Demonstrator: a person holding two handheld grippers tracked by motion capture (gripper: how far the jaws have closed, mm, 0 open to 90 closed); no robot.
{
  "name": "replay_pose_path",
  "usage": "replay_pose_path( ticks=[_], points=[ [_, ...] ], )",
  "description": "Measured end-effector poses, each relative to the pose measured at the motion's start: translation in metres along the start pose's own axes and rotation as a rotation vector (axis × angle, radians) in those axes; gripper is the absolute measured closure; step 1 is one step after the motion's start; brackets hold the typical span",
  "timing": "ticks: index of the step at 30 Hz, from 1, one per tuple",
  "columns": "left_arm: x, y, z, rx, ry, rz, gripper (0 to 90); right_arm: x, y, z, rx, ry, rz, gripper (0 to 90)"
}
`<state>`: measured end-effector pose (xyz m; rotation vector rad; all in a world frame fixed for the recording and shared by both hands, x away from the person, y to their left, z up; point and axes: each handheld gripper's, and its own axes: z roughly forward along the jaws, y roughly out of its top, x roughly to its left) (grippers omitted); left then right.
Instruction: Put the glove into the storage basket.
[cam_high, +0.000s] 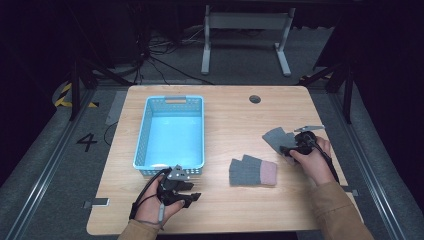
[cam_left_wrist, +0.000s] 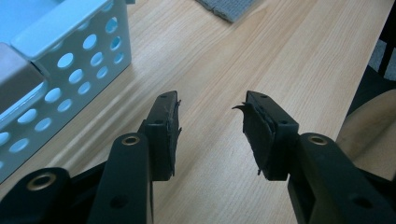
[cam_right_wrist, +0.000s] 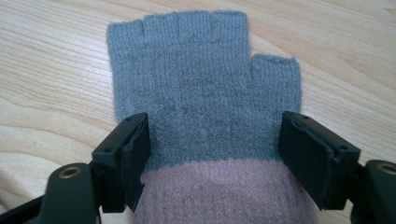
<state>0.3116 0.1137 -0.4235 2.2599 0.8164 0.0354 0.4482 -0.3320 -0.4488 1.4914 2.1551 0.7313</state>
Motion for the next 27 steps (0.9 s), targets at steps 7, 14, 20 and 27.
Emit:
replay_pose_path(
  ticks=[7,14,20,27],
  points=[
    [0.0,0.0,0.0,-0.001,-0.001,0.0,57.0,0.004,0.002,-0.005,0.05,0.0,0.0,38.4],
    [0.0,0.0,0.0,-0.003,-0.006,-0.001,58.0,0.007,0.005,-0.012,0.1,0.025,-0.029,68.1],
    [0.0,0.001,0.0,-0.007,-0.013,-0.002,58.5,0.003,0.004,-0.015,0.079,0.046,-0.036,72.7],
    [0.0,0.003,-0.001,-0.008,-0.023,-0.003,58.6,0.002,0.009,-0.038,-0.001,0.072,-0.033,72.6]
  ],
)
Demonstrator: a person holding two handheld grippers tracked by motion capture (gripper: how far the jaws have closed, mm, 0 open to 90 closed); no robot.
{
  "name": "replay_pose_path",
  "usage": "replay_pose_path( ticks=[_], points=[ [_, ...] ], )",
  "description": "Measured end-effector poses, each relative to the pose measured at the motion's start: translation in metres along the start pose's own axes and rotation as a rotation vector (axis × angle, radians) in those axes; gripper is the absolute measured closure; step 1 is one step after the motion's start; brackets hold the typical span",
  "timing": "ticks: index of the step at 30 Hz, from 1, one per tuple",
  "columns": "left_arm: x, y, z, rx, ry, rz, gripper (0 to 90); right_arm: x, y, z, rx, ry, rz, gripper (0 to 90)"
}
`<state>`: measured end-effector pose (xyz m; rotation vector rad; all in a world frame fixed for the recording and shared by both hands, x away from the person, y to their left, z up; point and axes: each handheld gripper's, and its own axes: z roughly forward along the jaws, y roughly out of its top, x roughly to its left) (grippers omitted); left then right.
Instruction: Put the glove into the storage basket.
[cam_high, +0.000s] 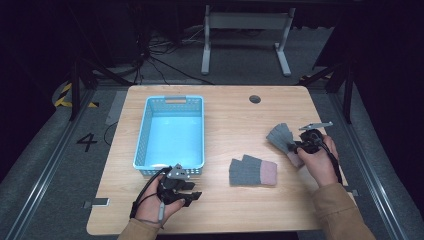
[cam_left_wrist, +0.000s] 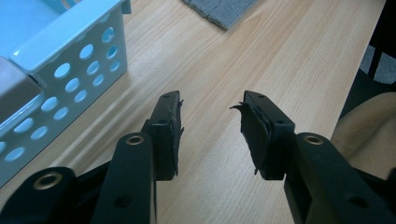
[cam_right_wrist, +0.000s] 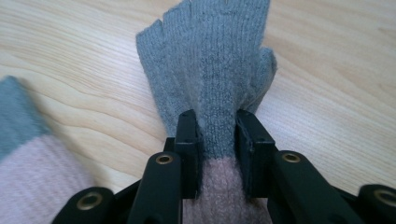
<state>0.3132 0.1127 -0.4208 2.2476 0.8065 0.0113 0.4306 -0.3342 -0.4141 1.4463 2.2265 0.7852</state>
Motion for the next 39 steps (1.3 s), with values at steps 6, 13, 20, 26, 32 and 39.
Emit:
replay_pose_path(
  ticks=[6,13,20,26,32,39],
  points=[
    [-0.001,0.003,0.001,0.007,-0.01,0.002,59.2,0.004,0.0,-0.015,-0.035,0.028,-0.034,72.3],
    [-0.002,0.008,0.003,0.004,-0.012,0.011,57.6,0.018,0.006,-0.037,-0.074,0.083,-0.112,72.0],
    [-0.003,0.011,0.005,0.008,-0.018,0.024,57.3,0.03,0.008,-0.048,-0.085,0.117,-0.168,72.0],
    [-0.004,0.014,0.007,0.012,-0.024,0.038,57.2,0.04,0.01,-0.058,-0.103,0.168,-0.217,71.9],
    [-0.005,0.016,0.008,0.011,-0.033,0.045,57.6,0.051,0.01,-0.062,-0.103,0.23,-0.268,71.7],
    [-0.006,0.018,0.008,0.003,-0.048,0.052,57.6,0.062,0.01,-0.058,-0.098,0.309,-0.345,71.7]
  ],
)
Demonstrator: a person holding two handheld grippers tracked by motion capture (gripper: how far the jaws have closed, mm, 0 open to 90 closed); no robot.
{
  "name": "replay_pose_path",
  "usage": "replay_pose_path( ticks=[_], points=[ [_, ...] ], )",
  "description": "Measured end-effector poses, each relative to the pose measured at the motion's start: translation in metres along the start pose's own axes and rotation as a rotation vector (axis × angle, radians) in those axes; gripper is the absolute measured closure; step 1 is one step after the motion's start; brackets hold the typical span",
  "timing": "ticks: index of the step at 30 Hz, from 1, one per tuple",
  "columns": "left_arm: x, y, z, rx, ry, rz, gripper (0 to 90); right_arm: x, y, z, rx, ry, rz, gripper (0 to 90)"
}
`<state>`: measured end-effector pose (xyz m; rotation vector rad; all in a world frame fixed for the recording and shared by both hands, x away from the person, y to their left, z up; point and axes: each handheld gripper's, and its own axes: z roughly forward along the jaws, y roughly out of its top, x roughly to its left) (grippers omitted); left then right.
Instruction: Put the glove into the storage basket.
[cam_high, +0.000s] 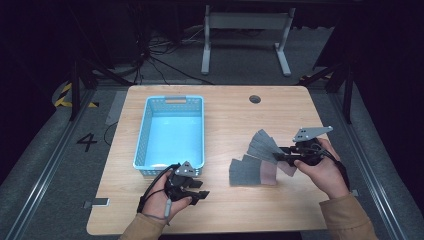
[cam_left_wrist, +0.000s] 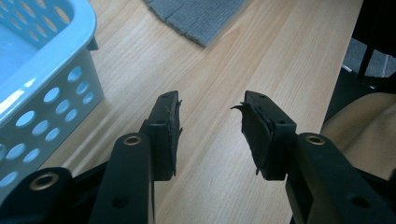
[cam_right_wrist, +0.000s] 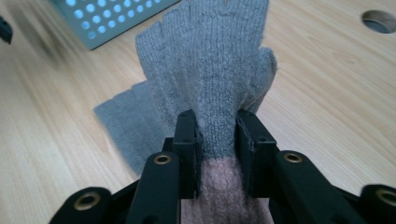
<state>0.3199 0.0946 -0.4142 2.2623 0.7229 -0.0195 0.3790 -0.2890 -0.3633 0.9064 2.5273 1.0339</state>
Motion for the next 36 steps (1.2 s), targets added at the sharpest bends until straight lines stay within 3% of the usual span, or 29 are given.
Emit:
replay_pose_path(
  ticks=[12,23,36],
  points=[
    [-0.002,0.002,0.002,0.005,-0.002,0.007,57.5,0.01,-0.001,0.019,0.01,0.099,-0.083,71.6],
    [-0.004,0.003,0.006,0.013,-0.006,0.016,57.7,0.014,-0.006,0.04,0.02,0.136,-0.13,71.1],
    [-0.006,0.004,0.012,0.029,-0.01,0.026,57.7,0.019,-0.012,0.057,0.071,0.151,-0.166,71.0]
  ],
)
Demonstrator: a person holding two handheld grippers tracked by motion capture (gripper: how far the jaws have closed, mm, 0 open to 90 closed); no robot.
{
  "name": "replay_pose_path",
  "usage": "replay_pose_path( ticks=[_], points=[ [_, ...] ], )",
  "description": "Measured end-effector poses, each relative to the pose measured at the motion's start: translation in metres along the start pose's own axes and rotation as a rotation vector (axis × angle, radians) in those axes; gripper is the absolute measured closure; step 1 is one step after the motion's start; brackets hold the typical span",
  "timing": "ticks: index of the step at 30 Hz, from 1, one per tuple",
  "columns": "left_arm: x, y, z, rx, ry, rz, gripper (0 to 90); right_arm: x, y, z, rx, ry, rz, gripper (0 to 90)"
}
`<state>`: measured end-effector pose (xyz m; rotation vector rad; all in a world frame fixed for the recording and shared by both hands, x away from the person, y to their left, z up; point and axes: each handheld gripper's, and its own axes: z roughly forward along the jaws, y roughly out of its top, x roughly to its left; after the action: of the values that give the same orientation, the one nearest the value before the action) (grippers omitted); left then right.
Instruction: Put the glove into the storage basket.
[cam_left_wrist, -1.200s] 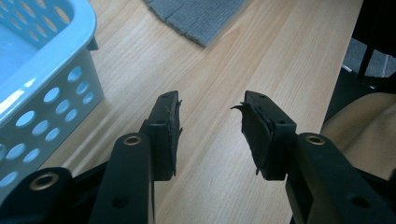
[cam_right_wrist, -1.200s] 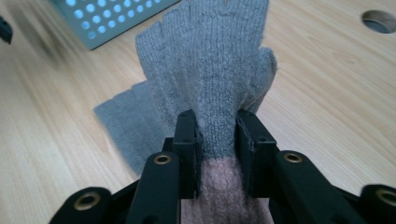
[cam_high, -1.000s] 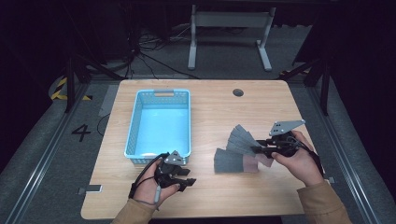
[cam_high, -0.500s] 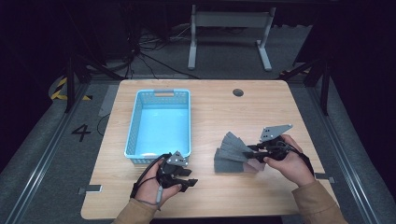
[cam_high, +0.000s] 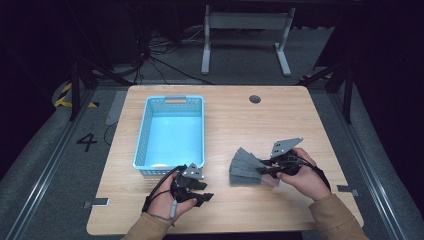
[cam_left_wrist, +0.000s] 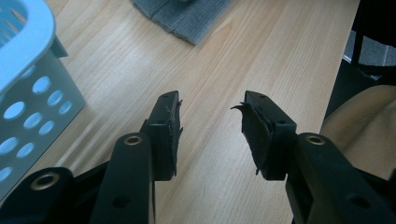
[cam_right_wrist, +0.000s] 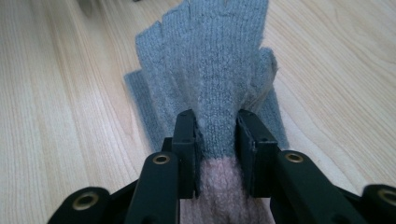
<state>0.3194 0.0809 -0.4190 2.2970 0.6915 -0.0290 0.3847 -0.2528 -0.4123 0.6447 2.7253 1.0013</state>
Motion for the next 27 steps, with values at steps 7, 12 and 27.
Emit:
replay_pose_path(
  ticks=[7,12,27],
  points=[
    [-0.002,0.002,0.005,0.004,-0.017,0.008,62.2,0.002,-0.003,0.008,0.038,-0.019,-0.016,70.3],
    [-0.001,0.004,0.008,0.004,-0.025,0.012,64.4,0.003,-0.006,0.012,0.034,-0.024,-0.014,66.2],
    [-0.006,0.024,0.021,0.01,-0.026,0.063,65.4,0.011,-0.016,-0.02,-0.065,-0.171,0.022,45.5]
  ],
)
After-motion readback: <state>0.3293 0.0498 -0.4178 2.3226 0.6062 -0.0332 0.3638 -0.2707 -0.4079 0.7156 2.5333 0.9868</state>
